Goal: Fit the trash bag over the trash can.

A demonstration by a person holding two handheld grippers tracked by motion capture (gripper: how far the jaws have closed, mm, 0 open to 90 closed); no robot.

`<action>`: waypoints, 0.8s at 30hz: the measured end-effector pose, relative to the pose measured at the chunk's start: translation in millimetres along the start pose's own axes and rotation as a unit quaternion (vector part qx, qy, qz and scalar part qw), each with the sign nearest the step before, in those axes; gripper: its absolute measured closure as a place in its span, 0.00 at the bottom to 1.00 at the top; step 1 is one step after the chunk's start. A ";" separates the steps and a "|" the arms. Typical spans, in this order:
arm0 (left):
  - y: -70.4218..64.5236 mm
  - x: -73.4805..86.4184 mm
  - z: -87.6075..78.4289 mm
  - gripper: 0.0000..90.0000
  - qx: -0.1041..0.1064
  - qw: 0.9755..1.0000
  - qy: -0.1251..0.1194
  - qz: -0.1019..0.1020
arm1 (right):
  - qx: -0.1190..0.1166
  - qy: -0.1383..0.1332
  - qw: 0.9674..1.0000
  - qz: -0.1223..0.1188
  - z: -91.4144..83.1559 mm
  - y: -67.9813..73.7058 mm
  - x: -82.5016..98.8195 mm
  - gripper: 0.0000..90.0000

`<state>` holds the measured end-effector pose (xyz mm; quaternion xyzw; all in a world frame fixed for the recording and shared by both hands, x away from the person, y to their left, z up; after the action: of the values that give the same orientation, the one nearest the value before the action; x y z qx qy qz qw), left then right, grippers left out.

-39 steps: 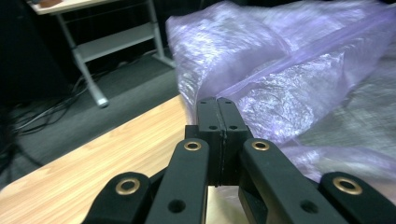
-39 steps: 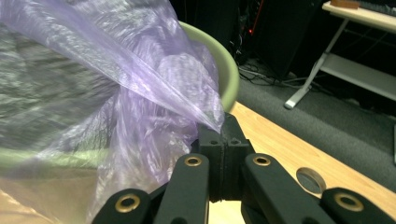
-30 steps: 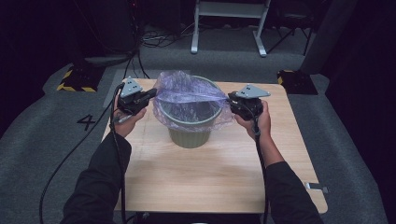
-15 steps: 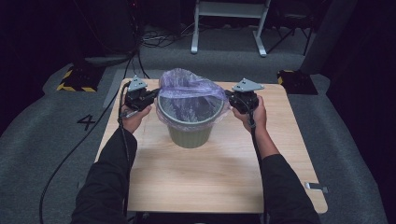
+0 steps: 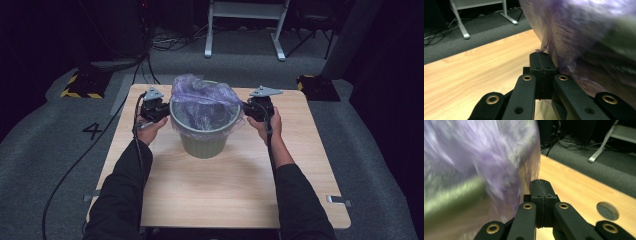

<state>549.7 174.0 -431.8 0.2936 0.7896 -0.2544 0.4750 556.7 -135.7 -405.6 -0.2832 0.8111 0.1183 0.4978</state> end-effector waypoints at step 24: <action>-5.7 40.8 -38.1 0.69 -0.007 0.999 0.038 0.029 | -0.025 0.019 1.000 0.001 -20.0 -9.0 57.7 0.81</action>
<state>507.4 205.1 -451.8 0.3226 0.7999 -0.2236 0.4539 527.2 -172.2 -445.8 -0.2971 0.8176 0.1330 0.4749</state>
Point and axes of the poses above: each handheld gripper's, and its own axes: z roughly forward along the jaws, x roughly out of its underside, y roughly to its left, the point moved 5 cm from there along z, roughly forward along the jaws, and after that the axes turned 7 degrees about x, right-handed, at the moved point
